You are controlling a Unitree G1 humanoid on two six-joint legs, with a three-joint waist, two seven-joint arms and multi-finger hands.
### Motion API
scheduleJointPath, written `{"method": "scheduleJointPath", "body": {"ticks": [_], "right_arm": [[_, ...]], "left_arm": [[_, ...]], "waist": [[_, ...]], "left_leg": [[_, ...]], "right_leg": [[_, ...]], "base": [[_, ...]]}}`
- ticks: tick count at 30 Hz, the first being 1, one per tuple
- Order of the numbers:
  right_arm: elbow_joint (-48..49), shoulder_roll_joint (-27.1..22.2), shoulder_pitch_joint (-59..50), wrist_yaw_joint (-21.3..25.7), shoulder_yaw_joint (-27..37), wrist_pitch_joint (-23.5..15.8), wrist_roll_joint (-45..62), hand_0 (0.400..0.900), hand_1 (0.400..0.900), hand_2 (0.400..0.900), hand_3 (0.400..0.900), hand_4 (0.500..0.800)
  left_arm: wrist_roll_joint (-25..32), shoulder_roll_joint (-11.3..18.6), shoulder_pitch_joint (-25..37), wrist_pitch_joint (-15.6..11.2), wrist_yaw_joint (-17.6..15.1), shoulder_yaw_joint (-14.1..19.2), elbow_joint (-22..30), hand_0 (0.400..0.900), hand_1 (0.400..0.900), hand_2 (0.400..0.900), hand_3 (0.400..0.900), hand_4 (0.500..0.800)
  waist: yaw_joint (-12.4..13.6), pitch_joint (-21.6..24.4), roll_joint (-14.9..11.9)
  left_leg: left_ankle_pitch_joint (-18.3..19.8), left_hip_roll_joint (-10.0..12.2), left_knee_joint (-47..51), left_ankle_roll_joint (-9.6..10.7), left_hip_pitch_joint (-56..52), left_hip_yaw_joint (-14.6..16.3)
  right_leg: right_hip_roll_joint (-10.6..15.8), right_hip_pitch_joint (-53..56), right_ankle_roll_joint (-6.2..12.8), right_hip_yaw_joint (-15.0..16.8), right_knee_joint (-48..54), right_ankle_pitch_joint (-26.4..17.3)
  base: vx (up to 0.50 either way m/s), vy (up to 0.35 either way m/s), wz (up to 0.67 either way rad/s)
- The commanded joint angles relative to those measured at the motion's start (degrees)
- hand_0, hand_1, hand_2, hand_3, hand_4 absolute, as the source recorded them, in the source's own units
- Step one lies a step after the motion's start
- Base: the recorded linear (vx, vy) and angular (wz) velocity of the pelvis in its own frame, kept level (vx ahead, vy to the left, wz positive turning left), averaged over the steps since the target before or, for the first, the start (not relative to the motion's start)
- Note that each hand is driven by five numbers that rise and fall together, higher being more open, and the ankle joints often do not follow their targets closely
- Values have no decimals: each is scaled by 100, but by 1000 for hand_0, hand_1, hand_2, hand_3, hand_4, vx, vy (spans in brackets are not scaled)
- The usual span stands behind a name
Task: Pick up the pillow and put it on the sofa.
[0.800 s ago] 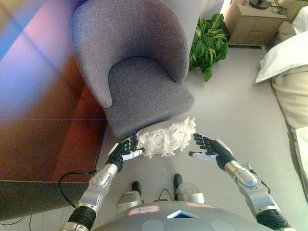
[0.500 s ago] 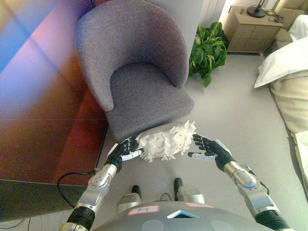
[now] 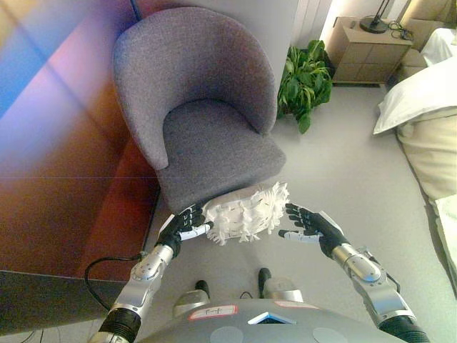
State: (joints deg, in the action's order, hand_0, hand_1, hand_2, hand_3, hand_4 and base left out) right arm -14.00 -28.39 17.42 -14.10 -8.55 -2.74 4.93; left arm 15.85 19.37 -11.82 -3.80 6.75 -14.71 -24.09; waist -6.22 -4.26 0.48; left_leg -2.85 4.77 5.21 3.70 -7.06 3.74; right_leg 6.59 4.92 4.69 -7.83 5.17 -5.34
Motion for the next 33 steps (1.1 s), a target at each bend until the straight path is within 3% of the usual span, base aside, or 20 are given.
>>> {"method": "scheduleJointPath", "body": {"ticks": [1,15,20,23,25,28,29,31,33], "right_arm": [[191,11,-322,60,82,-392,246,900,900,900,900,800],[280,-16,-423,123,81,-433,274,900,900,900,900,800],[382,-128,-532,119,77,-473,388,900,900,900,900,800],[405,-202,-627,194,80,-496,422,900,900,900,900,800],[432,-230,-673,211,75,-479,409,900,900,900,900,800],[346,-226,-815,320,80,-499,396,900,900,900,900,800],[318,-225,-859,357,68,-519,414,900,900,900,900,800],[217,-227,-934,453,31,-574,387,900,900,900,900,800],[122,-243,-1044,549,-41,-599,367,900,900,900,900,800]], "left_arm": [[-85,250,335,-399,-30,170,34,900,900,900,900,800],[46,293,422,-387,-97,175,104,900,900,900,900,800],[167,305,469,-370,-89,175,197,900,900,900,900,800],[211,252,552,-333,-70,82,227,900,900,900,900,800],[270,219,576,-310,-70,23,254,900,900,900,900,800],[308,190,655,-319,-100,-22,250,900,900,900,900,800],[322,195,676,-322,-118,-37,242,900,900,900,900,800],[307,178,756,-348,-195,-100,201,900,900,900,900,800],[312,147,872,-393,-284,-155,111,900,900,900,900,800]], "waist": [[-46,186,-271],[-85,6,-276],[-17,-278,-335],[98,-566,-376],[157,-691,-372],[210,-737,-377],[226,-716,-366],[270,-734,-247],[306,-776,-150]], "left_leg": [[312,41,-271,48,175,44],[332,162,-528,93,436,-11],[711,282,-2009,141,1066,-250],[447,209,-3493,67,1696,-550],[266,39,-3888,43,1926,-727],[201,-69,-3252,59,2445,-734],[103,12,-2790,86,2477,-718],[-545,302,-1604,203,2489,-755],[-905,464,-812,305,2564,-686]], "right_leg": [[172,93,335,-77,-17,244],[41,-197,252,23,-233,308],[-146,-313,9,210,-531,488],[-238,-127,-185,166,-570,576],[-266,-20,-235,146,-573,660],[-254,39,-190,142,-520,721],[-290,44,-163,153,-489,745],[-399,112,-103,189,-449,814],[-434,192,-54,236,-404,907]], "base": [[0,0,0],[-21,-32,-2],[-11,-165,-9],[24,-166,-3],[47,-69,0],[120,-17,-2],[194,17,-6],[224,77,-10],[209,104,-21]]}}
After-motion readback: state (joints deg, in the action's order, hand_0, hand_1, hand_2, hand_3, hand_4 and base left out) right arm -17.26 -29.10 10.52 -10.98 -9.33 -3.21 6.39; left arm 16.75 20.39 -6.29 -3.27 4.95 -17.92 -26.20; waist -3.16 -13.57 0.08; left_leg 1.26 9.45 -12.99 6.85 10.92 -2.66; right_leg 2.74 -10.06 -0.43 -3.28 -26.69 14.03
